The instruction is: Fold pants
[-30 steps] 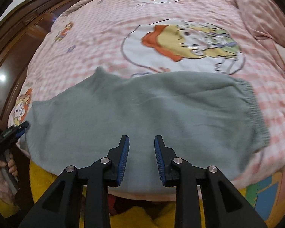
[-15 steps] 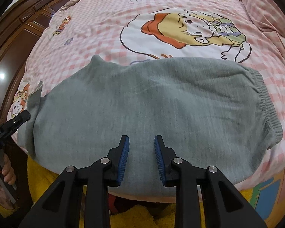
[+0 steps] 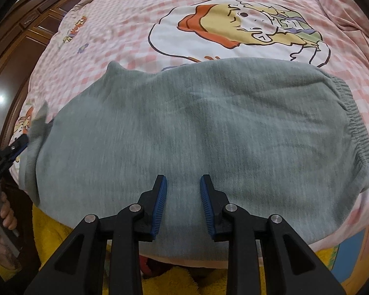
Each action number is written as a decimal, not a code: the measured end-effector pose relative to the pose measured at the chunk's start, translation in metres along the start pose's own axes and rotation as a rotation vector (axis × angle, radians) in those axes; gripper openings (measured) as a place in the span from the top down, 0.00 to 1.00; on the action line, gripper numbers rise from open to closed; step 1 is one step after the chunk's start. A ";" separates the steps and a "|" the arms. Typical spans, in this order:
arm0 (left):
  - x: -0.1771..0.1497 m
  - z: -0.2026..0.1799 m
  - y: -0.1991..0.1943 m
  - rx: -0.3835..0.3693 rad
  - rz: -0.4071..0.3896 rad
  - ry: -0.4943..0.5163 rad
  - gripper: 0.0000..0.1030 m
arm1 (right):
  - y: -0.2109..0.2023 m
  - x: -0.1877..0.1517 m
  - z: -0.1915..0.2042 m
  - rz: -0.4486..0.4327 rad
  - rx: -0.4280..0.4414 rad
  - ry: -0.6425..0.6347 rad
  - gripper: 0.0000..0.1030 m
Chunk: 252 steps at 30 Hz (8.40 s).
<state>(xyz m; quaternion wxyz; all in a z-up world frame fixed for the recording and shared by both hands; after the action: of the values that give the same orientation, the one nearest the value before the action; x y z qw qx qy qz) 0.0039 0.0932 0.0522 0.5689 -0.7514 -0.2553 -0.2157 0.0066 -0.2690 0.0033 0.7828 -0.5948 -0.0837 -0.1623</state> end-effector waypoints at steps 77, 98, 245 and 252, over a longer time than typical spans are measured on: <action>-0.017 0.157 -0.034 0.200 -0.084 -0.318 0.68 | 0.016 0.076 0.101 -0.127 0.119 -0.263 0.70; -0.061 0.117 -0.059 0.309 -0.079 -0.165 0.75 | 0.052 0.041 0.103 -0.101 0.008 -0.299 0.67; -0.040 0.005 -0.028 0.100 0.052 0.041 0.40 | -0.063 0.017 0.126 -0.210 0.385 -0.211 0.95; -0.036 -0.014 -0.018 0.077 0.071 0.080 0.40 | -0.116 0.021 0.071 -0.321 0.288 -0.166 0.95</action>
<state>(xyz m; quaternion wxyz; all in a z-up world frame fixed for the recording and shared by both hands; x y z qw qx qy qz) -0.0362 0.0789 0.0471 0.6145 -0.7283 -0.2138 -0.2152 -0.0102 -0.2318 0.1351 0.8141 -0.4675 -0.2636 -0.2217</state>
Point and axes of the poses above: each gripper's, at about its wrist camera, not at the fingertips, and y roughly the way its jaws point, z to its left, x to its top, the point moved 2 cm from there along y, roughly the way its jaws point, and after that the axes turned 3 degrees about y, right-handed, at the moved point
